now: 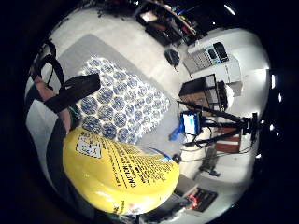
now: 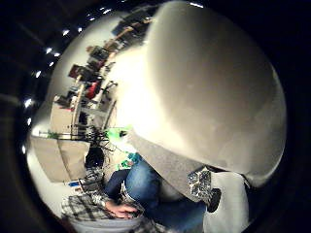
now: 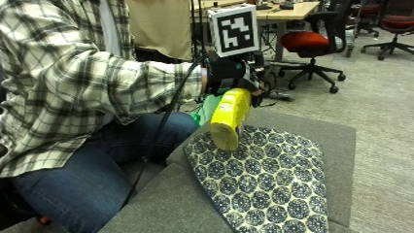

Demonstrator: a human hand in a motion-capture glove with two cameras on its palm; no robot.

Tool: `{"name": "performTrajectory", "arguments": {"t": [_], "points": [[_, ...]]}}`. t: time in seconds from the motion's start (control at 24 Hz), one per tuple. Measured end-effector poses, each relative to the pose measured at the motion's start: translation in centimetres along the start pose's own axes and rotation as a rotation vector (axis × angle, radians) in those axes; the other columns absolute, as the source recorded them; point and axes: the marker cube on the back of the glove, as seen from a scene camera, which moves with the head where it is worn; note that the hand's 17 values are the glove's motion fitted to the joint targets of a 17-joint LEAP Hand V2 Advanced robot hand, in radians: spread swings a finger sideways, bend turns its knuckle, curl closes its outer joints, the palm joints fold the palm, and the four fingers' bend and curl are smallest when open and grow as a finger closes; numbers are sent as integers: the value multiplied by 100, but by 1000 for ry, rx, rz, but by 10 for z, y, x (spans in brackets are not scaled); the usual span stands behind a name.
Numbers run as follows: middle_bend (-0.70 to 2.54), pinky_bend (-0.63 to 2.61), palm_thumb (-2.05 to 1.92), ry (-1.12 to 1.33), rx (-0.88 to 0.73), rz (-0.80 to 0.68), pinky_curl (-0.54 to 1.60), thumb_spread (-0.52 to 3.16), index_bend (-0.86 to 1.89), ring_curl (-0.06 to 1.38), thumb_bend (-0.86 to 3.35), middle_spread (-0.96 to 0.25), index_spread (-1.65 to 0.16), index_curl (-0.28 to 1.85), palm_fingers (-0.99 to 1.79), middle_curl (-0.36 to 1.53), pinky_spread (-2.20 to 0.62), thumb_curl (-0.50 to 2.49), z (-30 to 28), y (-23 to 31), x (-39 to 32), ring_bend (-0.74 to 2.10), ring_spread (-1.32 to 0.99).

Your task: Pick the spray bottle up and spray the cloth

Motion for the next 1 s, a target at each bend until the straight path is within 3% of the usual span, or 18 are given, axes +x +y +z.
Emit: {"name": "performTrajectory", "arguments": {"t": [0.25,0.58,1.0], "points": [[47,47,107,-272,196,-25,36,9,17,48,-3,-18,-30,54,124,53,-16,79,-28,4,-9,55,-23],[46,47,108,-847,408,104,36,9,17,48,-3,-18,-30,54,123,53,-16,79,-59,11,6,55,-22],[46,48,107,-1122,495,192,36,10,17,48,-3,-18,-30,54,122,53,-15,79,-74,17,15,54,-21]]}}
